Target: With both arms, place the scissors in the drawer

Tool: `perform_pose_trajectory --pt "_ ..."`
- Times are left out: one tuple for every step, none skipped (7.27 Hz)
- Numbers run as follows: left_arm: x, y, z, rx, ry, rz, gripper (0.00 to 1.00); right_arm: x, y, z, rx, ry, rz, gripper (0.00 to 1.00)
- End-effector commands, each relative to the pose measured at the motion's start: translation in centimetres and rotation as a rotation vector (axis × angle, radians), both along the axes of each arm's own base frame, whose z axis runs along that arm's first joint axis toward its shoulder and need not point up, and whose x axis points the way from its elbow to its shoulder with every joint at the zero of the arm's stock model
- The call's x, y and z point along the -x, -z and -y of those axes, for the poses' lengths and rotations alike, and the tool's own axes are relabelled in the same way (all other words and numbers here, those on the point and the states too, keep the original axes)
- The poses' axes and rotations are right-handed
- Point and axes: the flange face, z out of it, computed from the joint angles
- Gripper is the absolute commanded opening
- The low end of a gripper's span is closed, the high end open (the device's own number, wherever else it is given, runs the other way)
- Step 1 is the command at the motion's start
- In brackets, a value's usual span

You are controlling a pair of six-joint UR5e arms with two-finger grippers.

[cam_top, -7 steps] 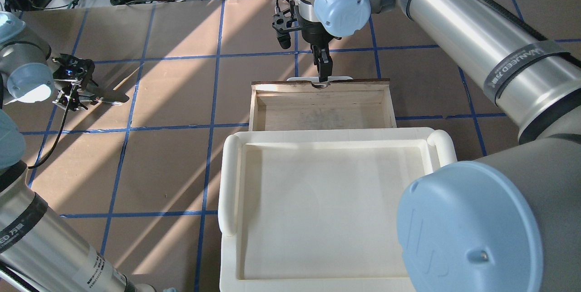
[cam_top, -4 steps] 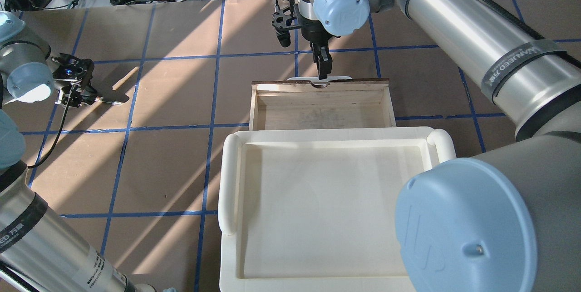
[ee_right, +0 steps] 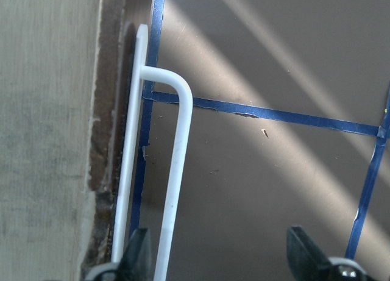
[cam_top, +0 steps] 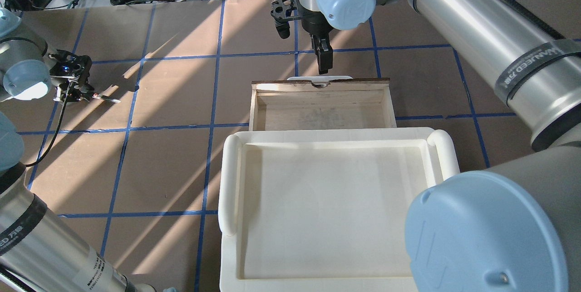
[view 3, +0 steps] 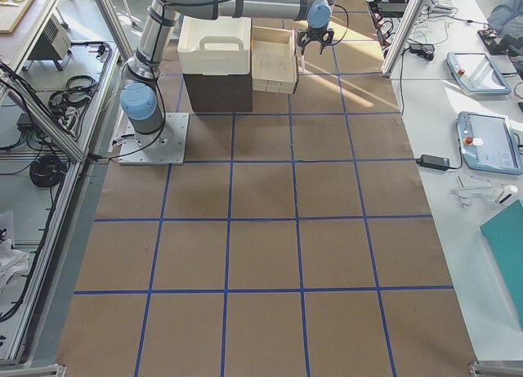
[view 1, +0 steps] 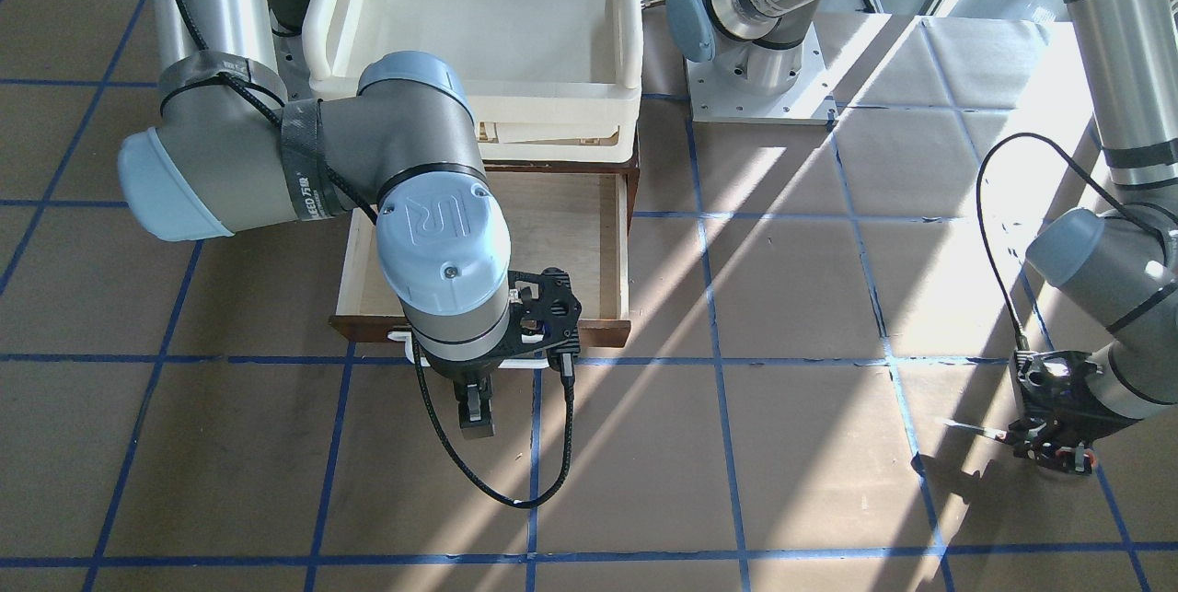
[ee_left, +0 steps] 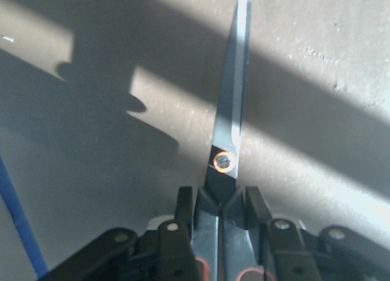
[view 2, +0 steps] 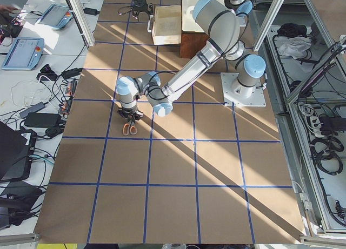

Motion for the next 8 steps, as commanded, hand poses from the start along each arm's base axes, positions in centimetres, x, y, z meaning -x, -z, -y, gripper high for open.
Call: perform_pose_trajectory --pt "1.9 -3.3 0.1 0.025 0.021 -0.004 0.0 0.8 -5.2 -2.3 0.054 0.058 0.013 0.92" --pt "4.2 -5.4 0.1 0.023 0.03 -0.023 0.0 1.6 -7.0 -4.0 0.054 0.134 0.013 0.93" --pt "6.8 -7.7 0.1 0.022 0.052 -0.023 0.0 3.1 -9.7 -6.5 0.058 0.223 0.012 0.95" --pt "9.1 -9.2 -0.1 0.011 0.069 -0.022 0.0 6.4 -12.0 -8.8 0.056 0.321 0.012 0.98" --pt "11.4 -10.7 -0.2 0.01 0.06 -0.026 0.0 9.7 -13.8 -11.7 0.055 0.468 0.015 0.98" --pt "14.2 -12.1 -0.6 -0.004 0.03 -0.038 0.0 12.2 -14.3 -14.3 0.053 0.609 0.011 1.0" --pt "17.8 -13.7 -1.0 -0.005 0.01 -0.046 0.0 13.4 -14.8 -17.2 0.061 0.709 0.011 1.0" --pt "21.2 -15.1 -1.5 -0.005 -0.009 -0.053 0.0 13.7 -15.7 -19.7 0.08 0.891 0.018 1.0"
